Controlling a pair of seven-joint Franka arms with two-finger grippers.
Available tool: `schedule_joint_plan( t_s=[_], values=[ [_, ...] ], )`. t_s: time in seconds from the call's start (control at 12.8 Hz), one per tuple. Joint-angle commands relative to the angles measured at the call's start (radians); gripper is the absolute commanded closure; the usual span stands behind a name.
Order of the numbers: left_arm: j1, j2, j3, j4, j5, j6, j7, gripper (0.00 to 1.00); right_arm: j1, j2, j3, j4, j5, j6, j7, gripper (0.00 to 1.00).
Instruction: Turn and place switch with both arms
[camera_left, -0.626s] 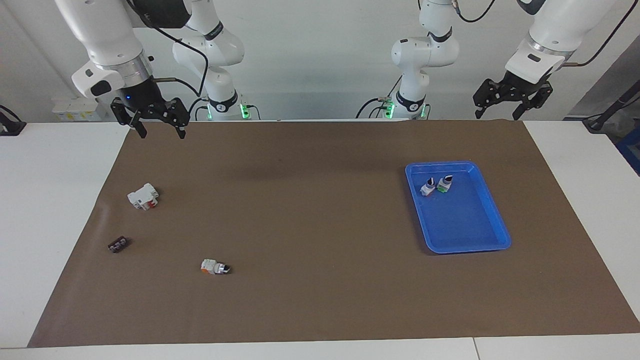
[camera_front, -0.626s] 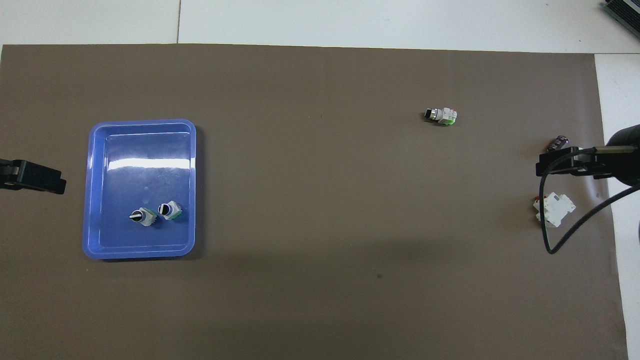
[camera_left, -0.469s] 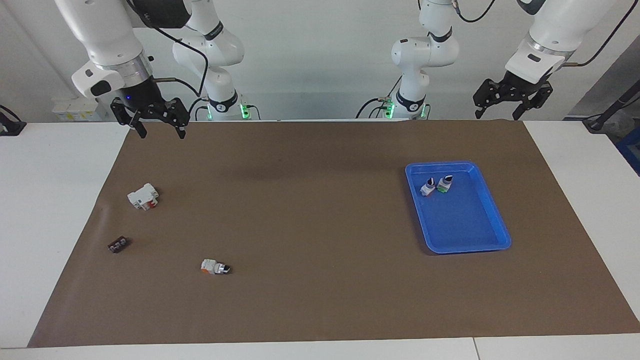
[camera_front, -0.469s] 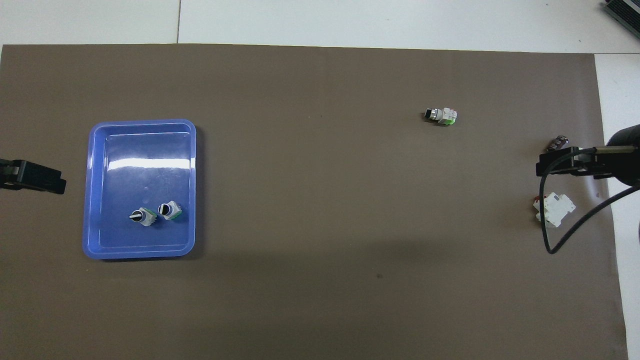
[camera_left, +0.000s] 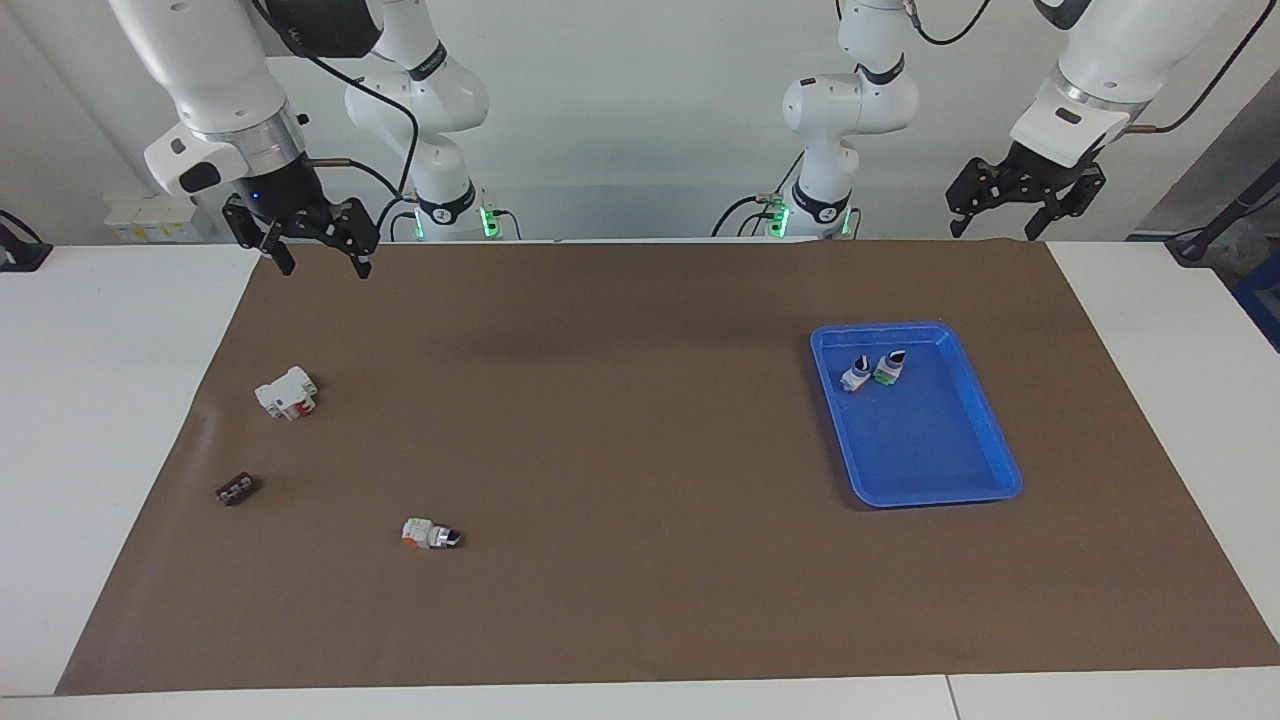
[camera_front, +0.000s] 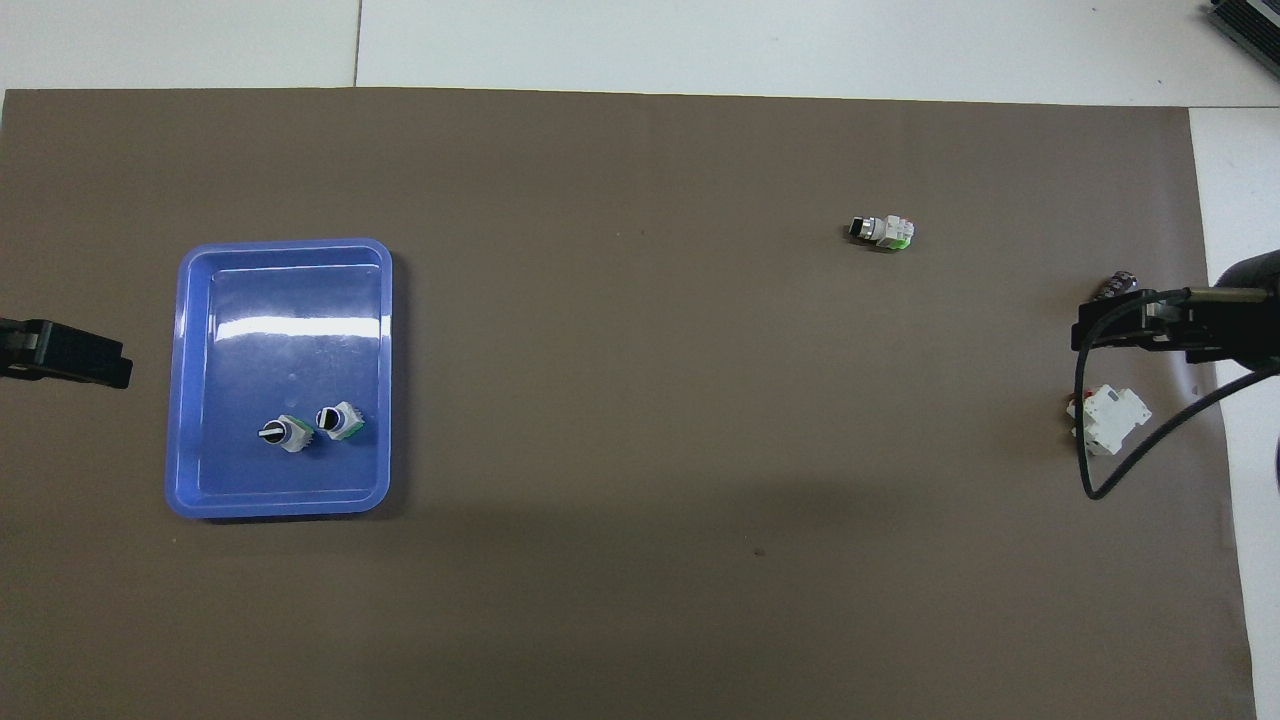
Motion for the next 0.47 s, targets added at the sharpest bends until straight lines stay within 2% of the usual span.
schedule_joint_plan(
  t_s=[0.0, 0.23, 0.39],
  values=[
    [0.004, -0.026, 0.000, -0.025, -0.005, -0.004, -0.007, 0.00, -0.006, -0.030, 0.007, -0.045, -0.021, 0.043, 0.140, 0.00],
    [0.004, -0.024, 0.000, -0.026, -0.005, -0.004, -0.007, 0.00, 0.004, -0.022, 0.008, -0.039, -0.024, 0.081, 0.362, 0.00],
    [0.004, -0.024, -0.001, -0.026, -0.005, -0.004, -0.007, 0.00, 0.004, 0.014, 0.010, -0.045, -0.030, 0.120, 0.538, 0.00]
  ],
)
